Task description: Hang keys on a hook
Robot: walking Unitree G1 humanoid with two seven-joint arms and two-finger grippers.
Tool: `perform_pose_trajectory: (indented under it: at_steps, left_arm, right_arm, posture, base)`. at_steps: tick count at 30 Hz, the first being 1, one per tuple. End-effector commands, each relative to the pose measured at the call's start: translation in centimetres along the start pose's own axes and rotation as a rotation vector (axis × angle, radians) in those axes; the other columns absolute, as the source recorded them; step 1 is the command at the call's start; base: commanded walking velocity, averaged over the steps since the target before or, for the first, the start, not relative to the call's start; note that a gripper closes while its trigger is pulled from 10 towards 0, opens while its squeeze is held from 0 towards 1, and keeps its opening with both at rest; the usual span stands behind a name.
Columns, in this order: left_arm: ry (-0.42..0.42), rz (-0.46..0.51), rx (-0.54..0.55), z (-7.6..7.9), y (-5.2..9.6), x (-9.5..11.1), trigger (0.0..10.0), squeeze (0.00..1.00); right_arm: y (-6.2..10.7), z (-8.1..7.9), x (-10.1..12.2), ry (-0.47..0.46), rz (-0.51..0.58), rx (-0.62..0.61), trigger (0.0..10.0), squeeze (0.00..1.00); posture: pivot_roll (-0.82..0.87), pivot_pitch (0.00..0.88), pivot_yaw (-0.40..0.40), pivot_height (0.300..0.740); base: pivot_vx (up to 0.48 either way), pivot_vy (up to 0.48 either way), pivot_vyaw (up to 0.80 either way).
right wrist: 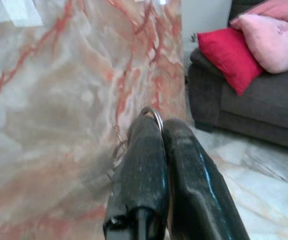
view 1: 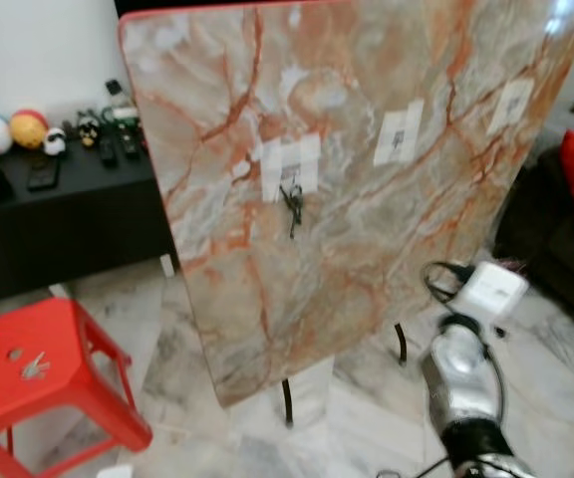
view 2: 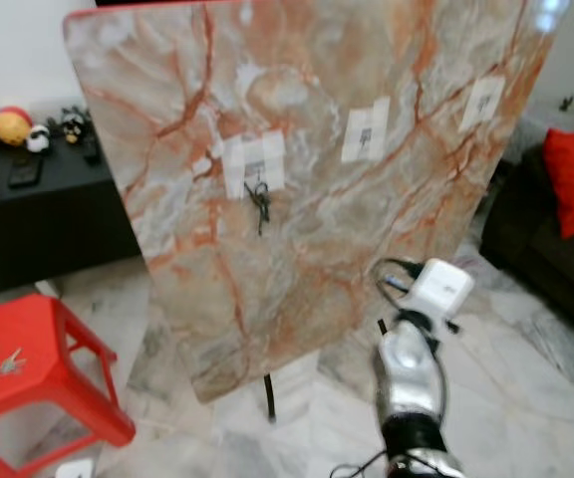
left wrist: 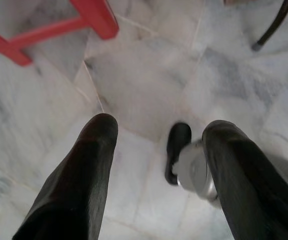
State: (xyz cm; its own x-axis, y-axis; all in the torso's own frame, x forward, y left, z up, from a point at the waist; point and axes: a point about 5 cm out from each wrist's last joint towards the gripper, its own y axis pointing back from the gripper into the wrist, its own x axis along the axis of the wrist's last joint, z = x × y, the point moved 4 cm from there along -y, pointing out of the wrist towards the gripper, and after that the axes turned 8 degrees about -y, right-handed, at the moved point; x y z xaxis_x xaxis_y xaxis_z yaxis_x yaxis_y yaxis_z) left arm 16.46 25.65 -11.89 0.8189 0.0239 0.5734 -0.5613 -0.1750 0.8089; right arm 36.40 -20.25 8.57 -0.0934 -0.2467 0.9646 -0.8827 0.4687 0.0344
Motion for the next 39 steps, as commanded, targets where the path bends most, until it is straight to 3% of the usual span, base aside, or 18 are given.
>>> perform_pose_trajectory:
  at_steps: [1,22,39]
  left_arm:
    - [0.007,-0.015,-0.02,1.1,0.0,-0.4,10.0,0.0]
    - [0.02,-0.013,-0.018,1.2,-0.1,-0.2,10.0,0.0]
    - [0.02,-0.012,-0.019,1.3,-0.1,-0.2,10.0,0.0]
  right_arm:
    - [-0.4,1.1,0.2,0.019,0.003,-0.026,10.0,0.0]
    - [-0.3,-0.6,0.5,0.065,0.02,0.069,10.0,0.0]
    - [-0.1,-1.0,0.3,0.076,0.017,0.087,10.0,0.0]
  posture:
    - [0.02,0.0,-0.024,0.74]
    - [0.01,0.0,-0.028,0.74]
    - [0.01,0.0,-0.03,0.74]
  base:
    - [0.0,0.0,0.0]
    - [0.0,0.0,0.0]
    - [0.0,0.0,0.0]
